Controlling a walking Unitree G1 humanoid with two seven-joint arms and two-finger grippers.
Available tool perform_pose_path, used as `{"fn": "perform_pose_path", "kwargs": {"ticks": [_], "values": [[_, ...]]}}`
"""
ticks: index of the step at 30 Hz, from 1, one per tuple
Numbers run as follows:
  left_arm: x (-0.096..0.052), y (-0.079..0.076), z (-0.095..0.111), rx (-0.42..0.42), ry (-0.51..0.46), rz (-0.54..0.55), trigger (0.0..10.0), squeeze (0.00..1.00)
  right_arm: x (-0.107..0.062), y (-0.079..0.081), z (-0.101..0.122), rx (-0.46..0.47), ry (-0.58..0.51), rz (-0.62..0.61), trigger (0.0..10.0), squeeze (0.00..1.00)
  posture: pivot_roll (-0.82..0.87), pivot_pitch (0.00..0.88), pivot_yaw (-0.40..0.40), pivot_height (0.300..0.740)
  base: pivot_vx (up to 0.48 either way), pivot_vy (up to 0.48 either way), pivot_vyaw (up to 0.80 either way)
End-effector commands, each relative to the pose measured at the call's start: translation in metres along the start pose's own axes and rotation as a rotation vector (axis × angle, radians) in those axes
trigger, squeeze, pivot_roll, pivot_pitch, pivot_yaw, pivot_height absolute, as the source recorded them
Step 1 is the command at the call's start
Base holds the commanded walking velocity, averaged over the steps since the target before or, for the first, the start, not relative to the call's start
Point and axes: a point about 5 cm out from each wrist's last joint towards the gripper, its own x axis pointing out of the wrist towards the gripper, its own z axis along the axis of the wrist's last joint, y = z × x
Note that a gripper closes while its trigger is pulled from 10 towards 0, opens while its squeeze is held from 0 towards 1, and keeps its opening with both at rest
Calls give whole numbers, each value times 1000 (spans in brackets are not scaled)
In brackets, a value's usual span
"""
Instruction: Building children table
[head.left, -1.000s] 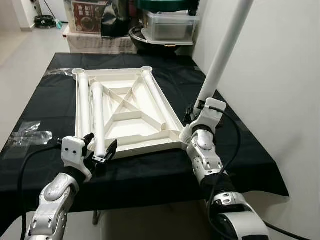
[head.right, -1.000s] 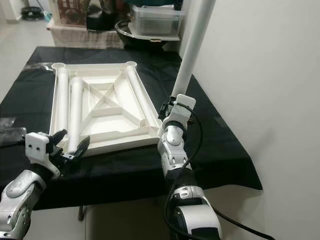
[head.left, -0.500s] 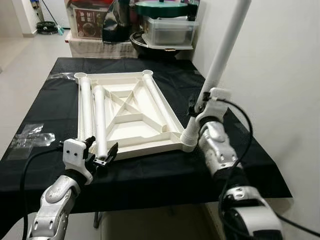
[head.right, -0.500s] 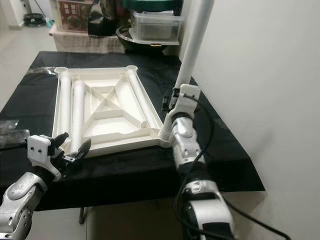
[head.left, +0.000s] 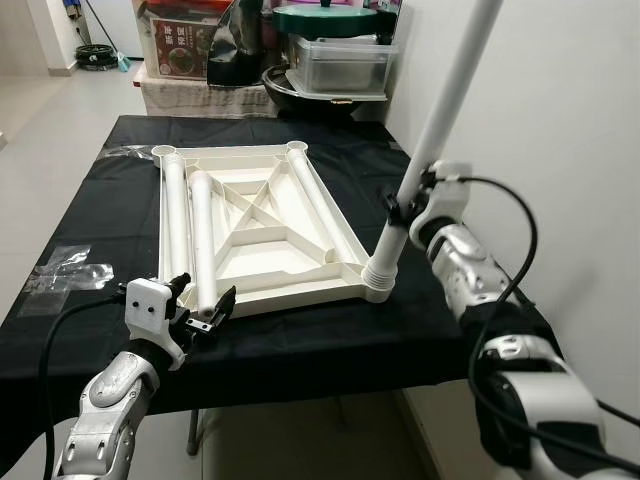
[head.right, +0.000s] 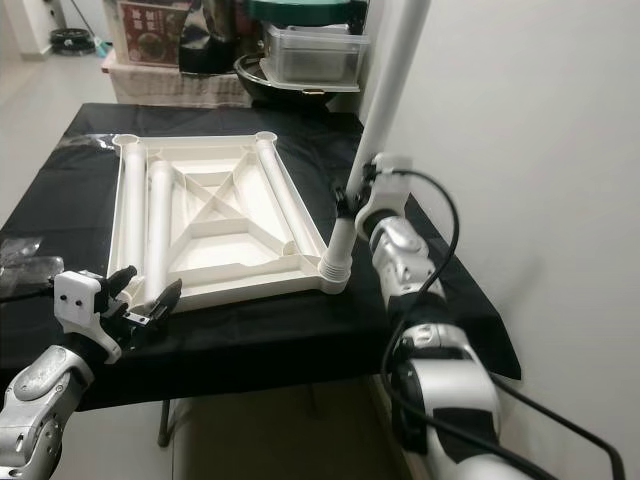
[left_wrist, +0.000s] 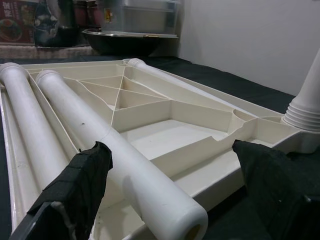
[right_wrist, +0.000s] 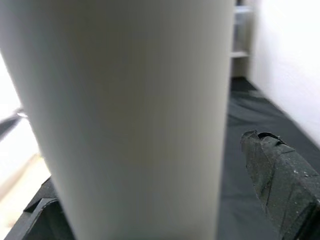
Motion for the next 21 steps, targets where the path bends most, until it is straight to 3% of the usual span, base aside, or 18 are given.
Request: {"fn": "perform_pose_path", "kwargs": {"ticks": [1, 9, 11, 12, 14, 16, 17, 21], "values": [[-2, -4, -5, -13, 5, -5, 10000, 0, -2, -4, -6, 34, 34, 15, 10000, 0, 50, 0, -109, 740, 0, 0, 0], [0, -2, -4, -9, 5, -6, 10000, 0, 1, -7, 2, 4, 40, 108, 10000, 0, 60, 0, -114, 740, 0, 0, 0], [-2, -2, -5, -5, 8, -3, 10000, 0, 2, -8, 4, -39, 63, 139, 4235, 0, 70, 0, -123, 740, 0, 0, 0], [-2, -2, -5, -5, 8, -3, 10000, 0, 2, -8, 4, -39, 63, 139, 4235, 0, 70, 0, -123, 740, 0, 0, 0], [-2, -2, -5, -5, 9, -2, 10000, 0, 2, -8, 5, -52, 67, 150, 745, 0, 74, 0, -125, 740, 0, 0, 0], [-2, -2, -5, -5, 9, -2, 10000, 0, 2, -8, 5, -52, 67, 150, 745, 0, 74, 0, -125, 740, 0, 0, 0], [-2, -2, -5, -4, 9, -1, 10000, 0, 2, -8, 5, -57, 73, 156, 0, 0, 77, 0, -129, 740, 0, 0, 0], [-3, -2, -6, -2, 10, 3, 10000, 0, 2, -9, 6, -73, 86, 183, 0, 0, 86, 0, -138, 740, 0, 0, 0]]}}
